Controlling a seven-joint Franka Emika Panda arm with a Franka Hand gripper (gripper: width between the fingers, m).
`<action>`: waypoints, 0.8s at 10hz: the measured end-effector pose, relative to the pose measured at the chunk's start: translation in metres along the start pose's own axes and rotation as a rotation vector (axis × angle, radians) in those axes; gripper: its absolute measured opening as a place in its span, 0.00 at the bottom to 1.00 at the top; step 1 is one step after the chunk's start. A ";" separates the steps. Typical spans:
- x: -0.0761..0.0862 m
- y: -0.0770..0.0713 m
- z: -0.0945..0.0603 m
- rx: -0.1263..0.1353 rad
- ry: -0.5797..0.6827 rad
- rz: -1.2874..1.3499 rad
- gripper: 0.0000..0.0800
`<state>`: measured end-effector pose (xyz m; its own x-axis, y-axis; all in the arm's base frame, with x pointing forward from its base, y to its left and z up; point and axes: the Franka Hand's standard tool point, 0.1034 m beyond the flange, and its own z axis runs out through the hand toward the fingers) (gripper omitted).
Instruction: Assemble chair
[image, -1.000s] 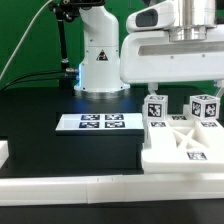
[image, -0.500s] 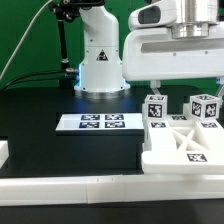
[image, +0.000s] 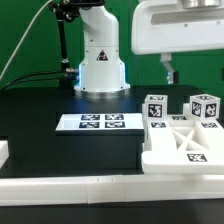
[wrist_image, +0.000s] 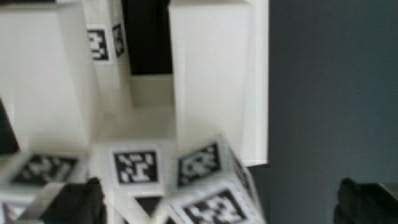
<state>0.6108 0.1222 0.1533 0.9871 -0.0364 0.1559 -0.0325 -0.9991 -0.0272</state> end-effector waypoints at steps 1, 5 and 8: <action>0.009 -0.005 0.003 -0.010 0.009 -0.106 0.81; 0.028 0.015 0.030 -0.029 -0.034 -0.264 0.81; 0.022 0.007 0.041 -0.031 -0.025 -0.244 0.81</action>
Offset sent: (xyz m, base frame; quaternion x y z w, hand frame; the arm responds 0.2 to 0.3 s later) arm 0.0224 -0.0009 -0.0220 0.0455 -0.0375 -0.0772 0.9953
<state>0.6393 0.1157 0.1157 0.9699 0.2059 0.1301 0.2025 -0.9785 0.0387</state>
